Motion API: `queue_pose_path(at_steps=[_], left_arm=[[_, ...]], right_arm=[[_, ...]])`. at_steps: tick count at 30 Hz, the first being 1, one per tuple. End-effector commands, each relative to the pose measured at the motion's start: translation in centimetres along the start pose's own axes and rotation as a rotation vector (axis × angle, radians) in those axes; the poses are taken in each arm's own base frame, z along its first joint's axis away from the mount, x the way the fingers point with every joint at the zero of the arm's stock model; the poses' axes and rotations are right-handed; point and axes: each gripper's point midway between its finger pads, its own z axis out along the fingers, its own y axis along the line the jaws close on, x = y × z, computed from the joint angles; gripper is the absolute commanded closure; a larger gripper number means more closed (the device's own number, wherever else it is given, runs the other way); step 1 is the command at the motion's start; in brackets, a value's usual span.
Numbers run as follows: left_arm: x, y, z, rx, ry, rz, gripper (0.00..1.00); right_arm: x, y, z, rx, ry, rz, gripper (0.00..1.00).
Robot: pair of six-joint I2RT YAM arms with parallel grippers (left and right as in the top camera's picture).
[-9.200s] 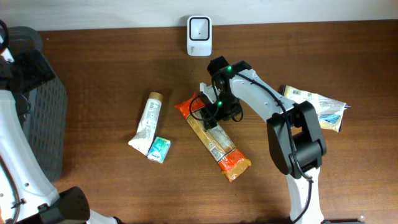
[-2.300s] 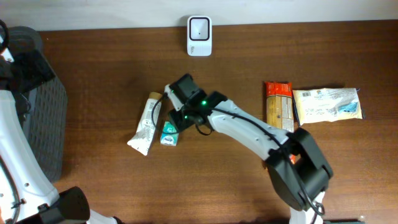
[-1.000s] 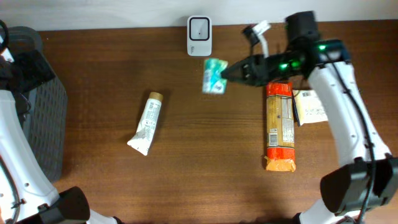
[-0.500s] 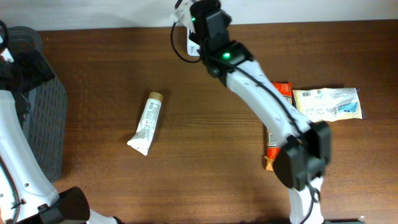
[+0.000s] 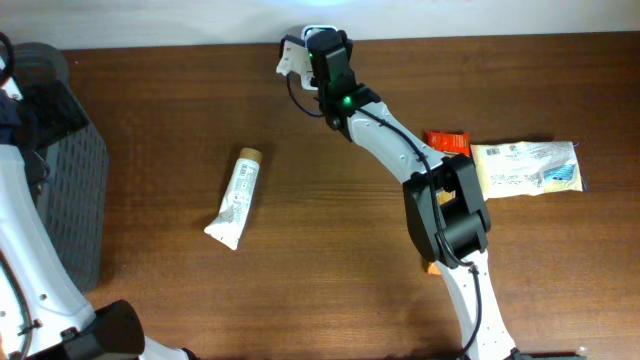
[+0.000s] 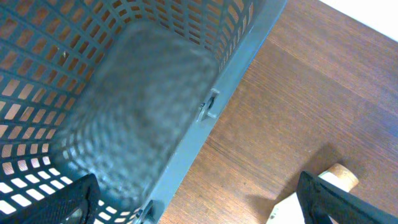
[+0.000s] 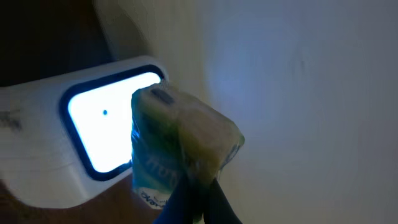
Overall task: Scan the item barcode
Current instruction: 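Lift tissue pack and hold it in front of the scanner, then place tissue pack beside the orange-capped package on the right, then reach right gripper to the white tube and grasp it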
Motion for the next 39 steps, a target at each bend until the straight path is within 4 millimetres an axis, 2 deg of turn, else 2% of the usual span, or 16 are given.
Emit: queue_pose_path(at_steps=[1, 8, 11, 13, 16, 19, 24, 25, 26, 28, 30, 33, 34, 35, 36, 39], left_arm=[[-0.1, 0.2, -0.4, -0.003, -0.011, 0.012, 0.01], [-0.1, 0.2, -0.4, -0.003, -0.010, 0.012, 0.01], [-0.1, 0.2, -0.4, -0.003, -0.011, 0.012, 0.01], [-0.1, 0.2, -0.4, -0.003, -0.010, 0.012, 0.01], [-0.1, 0.2, -0.4, -0.003, -0.010, 0.012, 0.01], [-0.1, 0.2, -0.4, -0.003, -0.011, 0.012, 0.01], [-0.1, 0.2, -0.4, -0.003, -0.010, 0.012, 0.01], [-0.1, 0.2, -0.4, -0.003, -0.011, 0.012, 0.01], [-0.1, 0.2, -0.4, -0.003, -0.010, 0.012, 0.01], [-0.1, 0.2, -0.4, -0.003, -0.011, 0.012, 0.01], [-0.1, 0.2, -0.4, -0.003, -0.011, 0.012, 0.01], [-0.1, 0.2, -0.4, -0.003, -0.010, 0.012, 0.01], [-0.1, 0.2, -0.4, -0.003, -0.011, 0.012, 0.01], [-0.1, 0.2, -0.4, -0.003, -0.010, 0.012, 0.01], [-0.1, 0.2, -0.4, -0.003, -0.011, 0.012, 0.01], [-0.1, 0.2, -0.4, -0.003, -0.010, 0.012, 0.01]], right_arm=[[-0.6, 1.6, 0.0, -0.063, -0.026, -0.021, 0.96], [-3.7, 1.7, -2.0, -0.104, -0.100, 0.034, 0.96], [-5.1, -1.5, -7.0, -0.161, -0.100, 0.166, 0.96], [-3.9, -2.9, -12.4, -0.282, -0.006, 0.514, 0.96], [1.0, -0.5, -20.9, -0.598, 0.253, 0.858, 0.96], [11.9, 4.8, -28.5, -0.849, 0.782, 0.832, 0.96], [22.1, 7.7, -28.4, -0.872, 1.064, 0.968, 0.93], [24.0, 7.7, -28.5, -0.863, 1.102, 1.014, 0.36], [24.0, 7.4, -28.3, -0.892, 1.074, 1.058, 0.18], [19.0, 6.3, -26.9, -1.038, 0.843, 1.225, 0.02], [9.7, 5.0, -25.5, -1.258, 0.475, 1.387, 0.02], [-2.7, 5.9, -26.0, -1.389, 0.087, 1.211, 0.01], [-7.0, 7.9, -26.6, -1.410, 0.019, 1.132, 0.15], [-8.5, 9.8, -25.9, -1.360, 0.121, 1.180, 0.24], [-8.4, 13.6, -23.9, -1.178, 0.447, 1.373, 0.28], [-11.2, 19.5, -23.7, -1.236, 0.563, 1.416, 0.27]])
